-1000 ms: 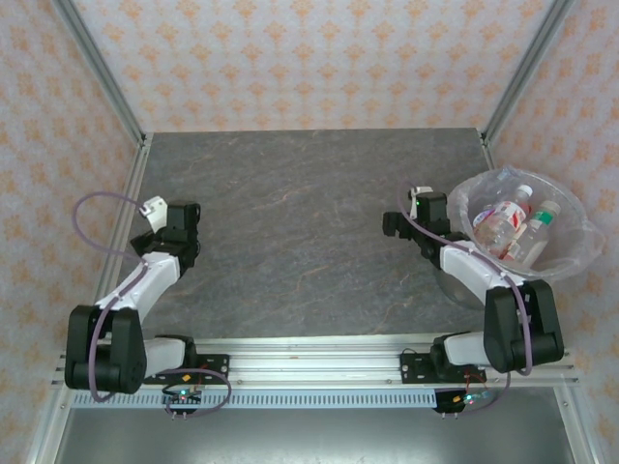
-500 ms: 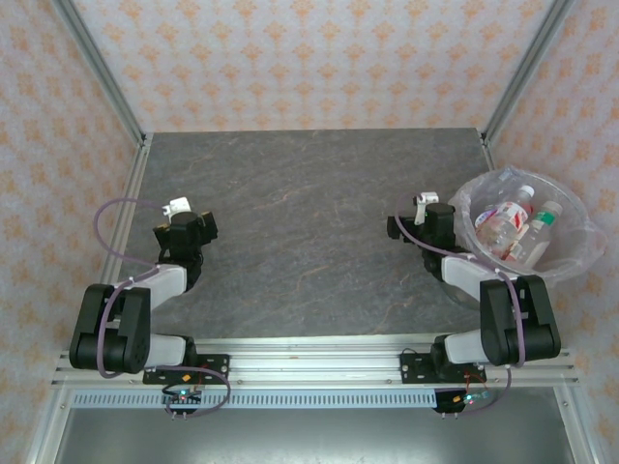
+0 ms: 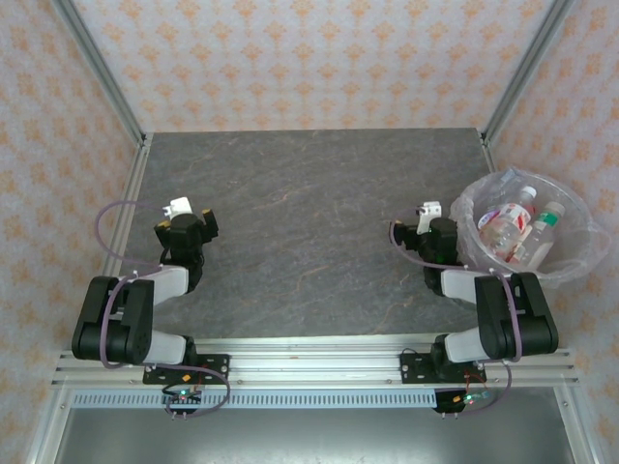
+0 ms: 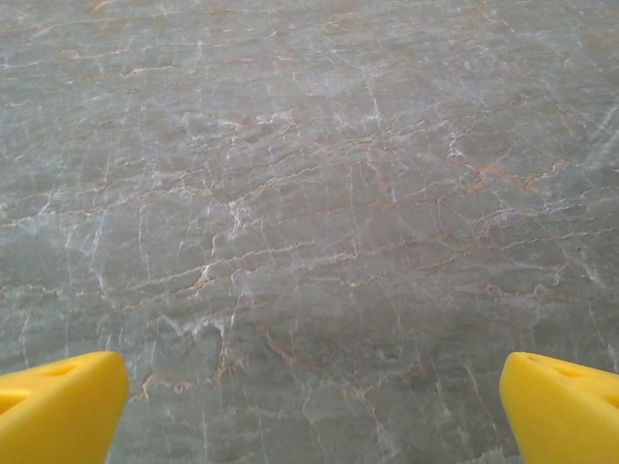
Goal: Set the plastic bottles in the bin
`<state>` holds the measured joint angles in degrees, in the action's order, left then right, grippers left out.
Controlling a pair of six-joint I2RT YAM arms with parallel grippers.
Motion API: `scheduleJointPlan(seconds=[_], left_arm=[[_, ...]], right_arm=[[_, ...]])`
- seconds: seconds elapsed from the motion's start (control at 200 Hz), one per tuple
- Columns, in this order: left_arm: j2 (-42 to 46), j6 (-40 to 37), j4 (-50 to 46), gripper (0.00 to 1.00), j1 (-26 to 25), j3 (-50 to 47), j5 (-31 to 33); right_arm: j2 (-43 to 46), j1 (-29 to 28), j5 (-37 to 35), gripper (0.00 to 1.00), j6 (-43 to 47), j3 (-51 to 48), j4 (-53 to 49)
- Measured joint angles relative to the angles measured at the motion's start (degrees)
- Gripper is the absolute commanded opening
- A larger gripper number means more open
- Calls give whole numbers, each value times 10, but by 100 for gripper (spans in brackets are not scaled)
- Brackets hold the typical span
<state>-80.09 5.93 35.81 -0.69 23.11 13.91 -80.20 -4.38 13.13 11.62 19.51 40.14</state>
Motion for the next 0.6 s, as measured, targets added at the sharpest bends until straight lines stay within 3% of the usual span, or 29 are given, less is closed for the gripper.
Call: scheduleJointPlan(seconds=[0.175,0.455,0.596], left_arm=[[-45,-20,40,100,-38,7,7],[-56,-29,65,100,-38,0,16],[-56,-30,69,100,-38,0,16]], right_arm=[[1,1,0,99,0,-21,45],[-41,21,-11,99,-23,-19,114],[-78,43,-18,99,-52,18,83]])
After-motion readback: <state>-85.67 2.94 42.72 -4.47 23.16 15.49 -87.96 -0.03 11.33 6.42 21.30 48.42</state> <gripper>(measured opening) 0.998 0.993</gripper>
